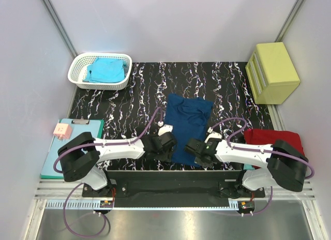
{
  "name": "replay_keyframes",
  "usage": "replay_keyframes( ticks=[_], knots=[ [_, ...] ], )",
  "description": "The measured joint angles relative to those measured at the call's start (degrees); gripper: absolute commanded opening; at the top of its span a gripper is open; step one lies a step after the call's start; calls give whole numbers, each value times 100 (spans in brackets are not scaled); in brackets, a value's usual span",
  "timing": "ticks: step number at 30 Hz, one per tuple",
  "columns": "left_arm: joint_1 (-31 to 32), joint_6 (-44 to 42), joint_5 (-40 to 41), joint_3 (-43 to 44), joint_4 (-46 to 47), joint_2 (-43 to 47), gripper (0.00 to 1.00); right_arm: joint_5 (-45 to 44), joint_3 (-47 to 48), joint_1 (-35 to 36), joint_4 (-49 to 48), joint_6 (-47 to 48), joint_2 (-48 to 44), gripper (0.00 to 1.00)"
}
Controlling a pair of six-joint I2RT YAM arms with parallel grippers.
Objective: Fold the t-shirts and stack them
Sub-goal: Grab one side of the 2/3 rectangular tshirt with both arms
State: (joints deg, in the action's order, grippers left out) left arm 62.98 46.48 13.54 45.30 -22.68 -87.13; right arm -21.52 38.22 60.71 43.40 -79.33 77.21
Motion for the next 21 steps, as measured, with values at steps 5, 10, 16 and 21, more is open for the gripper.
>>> replay_keyframes(
  ticks=[5, 10, 16, 21],
  knots=[
    [0, -11, 17, 9, -138, 42, 56, 17, 13, 4, 155, -4, 0, 0],
    [-9, -11, 70, 9, -293, 317, 24, 17, 24, 4, 192, -4, 11, 0],
    [-9, -42, 153, 11, -337, 365, 13, 17, 68, 4, 254, -2, 59, 0],
    [-11, -70, 146, 11, -341, 317, 42, 17, 68, 4, 302, -7, 59, 0]
  ],
)
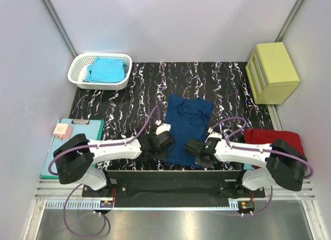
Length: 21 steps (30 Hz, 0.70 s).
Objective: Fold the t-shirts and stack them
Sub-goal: Grab one side of the 2/3 rectangular tshirt with both arms
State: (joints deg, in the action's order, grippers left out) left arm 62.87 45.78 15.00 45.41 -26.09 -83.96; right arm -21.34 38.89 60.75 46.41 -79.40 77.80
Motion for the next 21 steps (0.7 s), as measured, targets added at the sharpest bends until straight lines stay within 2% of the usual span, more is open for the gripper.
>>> replay_keyframes(
  ticks=[3, 6, 14, 21],
  knots=[
    [-2, -2, -28, 0, 2, -68, 49, 2, 0, 2, 2, -17, 0, 0],
    [-2, -9, -66, 0, 15, -74, 50, -7, 0, 20, 9, -44, 0, 0],
    [-2, 0, -214, -7, 63, -72, 38, -7, 2, 52, 50, -90, 2, 0],
    [9, 20, -334, -120, 170, -9, 35, -20, 24, 81, 83, -146, 37, 0]
  ],
)
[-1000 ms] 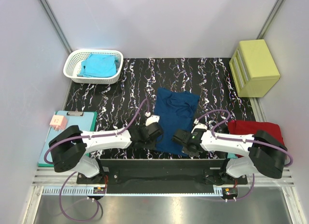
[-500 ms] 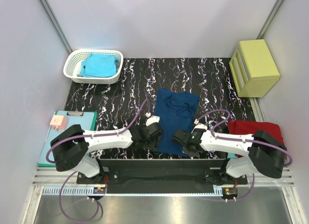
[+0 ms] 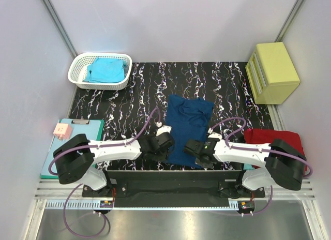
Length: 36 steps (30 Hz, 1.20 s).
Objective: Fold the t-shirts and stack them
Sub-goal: Grab one side of the 2/3 rectangular tshirt with both arms
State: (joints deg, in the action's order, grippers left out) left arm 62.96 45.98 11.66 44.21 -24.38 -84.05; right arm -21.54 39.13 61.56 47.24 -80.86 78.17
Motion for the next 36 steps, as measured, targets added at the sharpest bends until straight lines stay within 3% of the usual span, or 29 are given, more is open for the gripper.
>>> replay_keyframes(
  ticks=[6, 15, 25, 36],
  knots=[
    [66, 22, -133, -116, 74, 0, 33, -22, 57, 26, 52, -22, 70, 0],
    [96, 59, -332, -199, 232, -4, 0, -26, 96, 98, 149, -109, 109, 0],
    [111, 20, -372, -201, 223, 68, 0, -59, 278, 345, 599, -282, 129, 0],
    [118, -164, 15, 260, -444, 953, 0, -442, 1115, 514, 1585, -435, -280, 0]
  ],
)
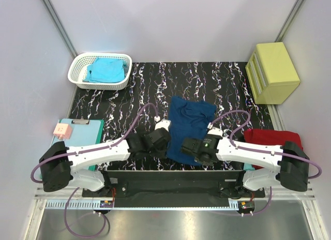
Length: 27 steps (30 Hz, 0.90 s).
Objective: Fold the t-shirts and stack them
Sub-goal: Grab one side of the 2/3 rectangular tshirt with both arms, then fold the long partially folded tshirt into a neat square
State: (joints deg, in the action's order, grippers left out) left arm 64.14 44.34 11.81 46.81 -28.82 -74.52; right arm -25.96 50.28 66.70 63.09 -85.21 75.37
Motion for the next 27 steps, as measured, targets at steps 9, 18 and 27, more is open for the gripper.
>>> replay_keyframes(
  ticks=[9, 18, 27],
  knots=[
    [-42, -205, 319, 702, -494, 92, 0, -490, 549, -15, 459, -9, -94, 0],
    [-691, -658, 452, 1705, -634, -188, 0, -894, 1134, -739, 562, 472, -125, 0],
    [-1335, -1156, 448, 2618, -640, -1023, 0, -1235, 1808, -1926, 96, 1668, 42, 0]
  ],
)
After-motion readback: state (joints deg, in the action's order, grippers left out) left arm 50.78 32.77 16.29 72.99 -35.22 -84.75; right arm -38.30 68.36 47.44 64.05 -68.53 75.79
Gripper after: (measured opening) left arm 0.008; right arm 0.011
